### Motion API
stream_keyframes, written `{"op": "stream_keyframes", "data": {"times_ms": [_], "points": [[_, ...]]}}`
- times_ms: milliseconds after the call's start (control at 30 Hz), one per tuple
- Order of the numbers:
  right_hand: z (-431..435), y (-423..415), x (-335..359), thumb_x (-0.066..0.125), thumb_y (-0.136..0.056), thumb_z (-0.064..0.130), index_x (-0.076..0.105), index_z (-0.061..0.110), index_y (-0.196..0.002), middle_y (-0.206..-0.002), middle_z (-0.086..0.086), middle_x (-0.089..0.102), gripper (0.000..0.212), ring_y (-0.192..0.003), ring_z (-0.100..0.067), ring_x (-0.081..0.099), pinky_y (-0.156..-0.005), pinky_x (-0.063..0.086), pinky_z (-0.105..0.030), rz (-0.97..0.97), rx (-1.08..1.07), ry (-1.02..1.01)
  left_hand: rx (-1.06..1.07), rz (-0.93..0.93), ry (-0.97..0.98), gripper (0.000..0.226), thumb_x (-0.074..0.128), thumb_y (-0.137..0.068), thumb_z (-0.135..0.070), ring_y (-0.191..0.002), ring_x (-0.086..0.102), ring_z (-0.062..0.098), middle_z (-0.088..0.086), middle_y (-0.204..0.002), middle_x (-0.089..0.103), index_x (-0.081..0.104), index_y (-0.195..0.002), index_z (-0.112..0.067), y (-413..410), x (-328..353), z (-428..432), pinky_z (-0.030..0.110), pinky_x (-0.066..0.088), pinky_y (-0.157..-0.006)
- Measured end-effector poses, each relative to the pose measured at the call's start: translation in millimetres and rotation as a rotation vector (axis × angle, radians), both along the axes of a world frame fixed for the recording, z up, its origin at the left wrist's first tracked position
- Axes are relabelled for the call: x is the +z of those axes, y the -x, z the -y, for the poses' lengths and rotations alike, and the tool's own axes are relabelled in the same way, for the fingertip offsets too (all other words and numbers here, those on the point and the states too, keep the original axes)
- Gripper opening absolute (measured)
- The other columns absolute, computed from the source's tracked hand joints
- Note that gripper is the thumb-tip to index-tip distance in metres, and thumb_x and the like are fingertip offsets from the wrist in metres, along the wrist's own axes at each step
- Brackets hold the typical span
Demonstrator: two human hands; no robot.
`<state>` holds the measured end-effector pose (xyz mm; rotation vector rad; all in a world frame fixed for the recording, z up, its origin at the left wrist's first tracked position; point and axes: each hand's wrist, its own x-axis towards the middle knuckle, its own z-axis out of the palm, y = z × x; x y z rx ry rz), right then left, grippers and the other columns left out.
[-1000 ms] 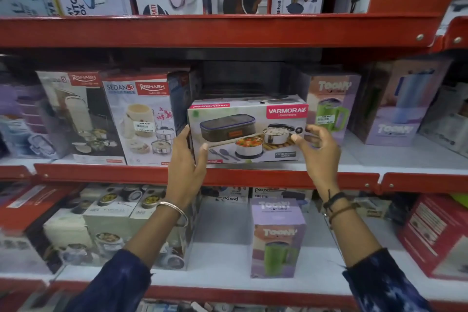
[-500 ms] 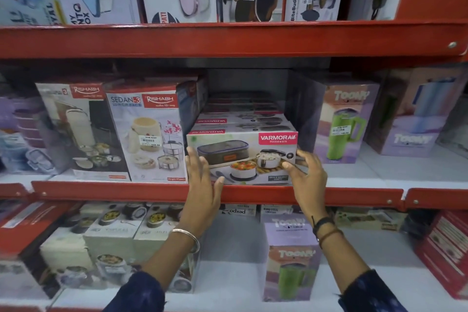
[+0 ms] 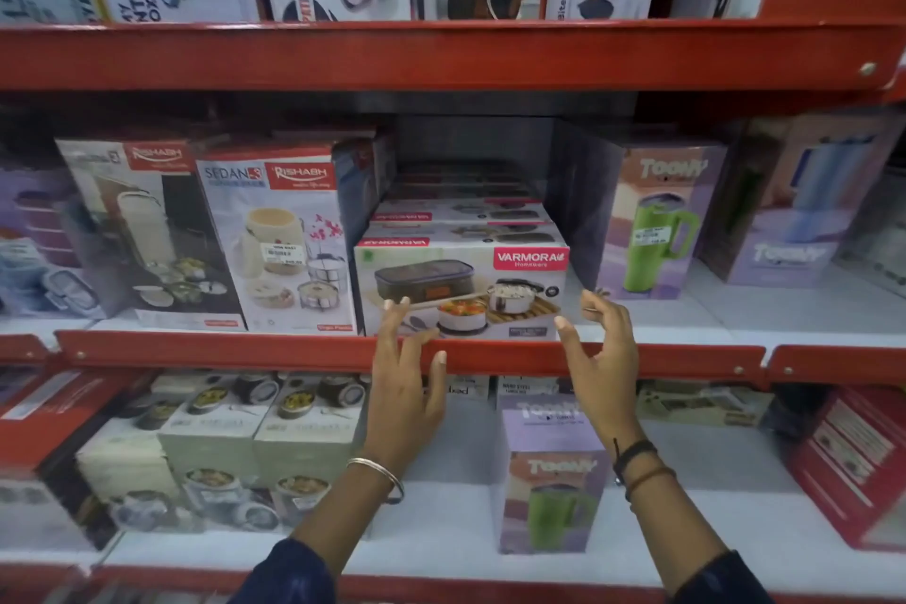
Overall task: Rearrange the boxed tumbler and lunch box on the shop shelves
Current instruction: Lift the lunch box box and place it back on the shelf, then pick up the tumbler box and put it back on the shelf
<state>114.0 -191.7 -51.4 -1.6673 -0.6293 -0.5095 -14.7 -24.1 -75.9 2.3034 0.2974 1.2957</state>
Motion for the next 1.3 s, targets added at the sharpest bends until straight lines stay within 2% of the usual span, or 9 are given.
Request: {"op": "stream_keyframes", "data": {"times_ms": [100, 267, 500, 600, 767, 967, 1100, 1200, 1300], "points": [[26, 11, -22, 0.061, -0.089, 0.018, 0.056, 0.018, -0.116, -0.11, -0.002, 0.059, 0.027, -0.102, -0.014, 0.056, -0.09, 0.044, -0.017, -0.053, 0.003, -0.101, -0.081, 0.038, 0.069, 0.021, 0.044, -0.091, -0.024, -0.138, 0.026, 0.02, 0.013, -0.142, 0.034, 0.053, -0.107, -0.012, 1, -18, 26, 0.031, 0.024, -0.114], [68, 23, -84, 0.056, -0.092, 0.015, 0.057, 0.014, -0.116, -0.105, -0.005, 0.059, 0.024, -0.095, -0.021, 0.057, -0.085, 0.047, -0.035, -0.257, -0.082, -0.118, -0.212, -0.08, 0.385, 0.024, 0.04, -0.089, -0.04, -0.123, 0.036, -0.001, -0.001, -0.131, 0.035, 0.048, -0.109, -0.029, 3, -73, 69, 0.005, 0.032, -0.09], [96, 10, -165, 0.038, -0.1, 0.019, 0.039, 0.006, -0.138, -0.145, -0.012, 0.042, 0.04, -0.13, -0.028, 0.043, -0.098, 0.033, -0.025, -0.678, 0.074, 0.213, -0.281, -0.473, 0.687, 0.058, 0.054, -0.09, -0.026, -0.132, 0.034, 0.022, 0.006, -0.145, 0.029, 0.022, -0.138, -0.018, -8, -149, 84, 0.041, 0.034, -0.108], [96, 3, -191, 0.035, -0.101, 0.023, 0.037, 0.02, -0.139, -0.152, -0.007, 0.034, 0.038, -0.139, -0.026, 0.033, -0.116, 0.026, -0.039, -0.79, 0.209, 0.255, -0.282, -0.586, 0.726, 0.067, 0.051, -0.092, -0.019, -0.138, 0.028, 0.026, 0.007, -0.153, 0.02, 0.01, -0.144, -0.014, -16, -163, 83, 0.047, 0.031, -0.112], [95, 2, -195, 0.037, -0.099, 0.006, 0.03, 0.025, -0.139, -0.144, 0.003, 0.035, 0.045, -0.14, -0.026, 0.032, -0.116, 0.025, -0.051, -0.913, 0.338, 0.058, -0.328, -0.691, 0.713, 0.072, 0.052, -0.087, -0.001, -0.115, 0.052, 0.018, -0.002, -0.123, 0.05, 0.011, -0.144, -0.018, -23, -165, 88, 0.029, 0.044, -0.09], [109, 25, -184, 0.066, -0.078, 0.041, 0.051, 0.014, -0.123, -0.123, -0.002, 0.061, 0.054, -0.114, -0.014, 0.059, -0.108, 0.04, -0.047, -0.824, 0.344, 0.009, -0.277, -0.579, 0.705, 0.054, 0.047, -0.091, -0.002, -0.127, 0.047, 0.029, 0.013, -0.133, 0.052, 0.028, -0.14, -0.016, -2, -164, 97, 0.034, 0.041, -0.101], [126, 47, -162, 0.059, -0.088, 0.022, 0.06, 0.024, -0.119, -0.124, -0.003, 0.064, 0.031, -0.117, -0.02, 0.059, -0.105, 0.043, -0.046, -0.744, 0.313, 0.004, -0.272, -0.452, 0.692, 0.051, 0.053, -0.091, -0.012, -0.102, 0.061, 0.014, 0.007, -0.137, 0.052, 0.036, -0.138, -0.021, 29, -147, 112, 0.034, 0.046, -0.094], [131, 56, -137, 0.06, -0.089, 0.01, 0.062, 0.018, -0.12, -0.121, -0.001, 0.066, 0.033, -0.111, -0.01, 0.062, -0.096, 0.05, -0.028, -0.665, 0.31, -0.05, -0.29, -0.309, 0.771, 0.045, 0.053, -0.091, -0.013, -0.11, 0.057, -0.002, -0.003, -0.131, 0.055, 0.044, -0.134, -0.022, 45, -118, 120, 0.01, 0.043, -0.092], [128, 58, -99, 0.064, -0.083, 0.007, 0.066, 0.026, -0.105, -0.101, 0.015, 0.072, 0.029, -0.094, 0.002, 0.066, -0.081, 0.053, -0.015, -0.606, 0.284, -0.131, -0.256, -0.155, 0.768, 0.037, 0.054, -0.09, -0.012, -0.104, 0.055, -0.011, -0.008, -0.123, 0.056, 0.05, -0.124, -0.025, 49, -78, 124, 0.01, 0.044, -0.092]]}}
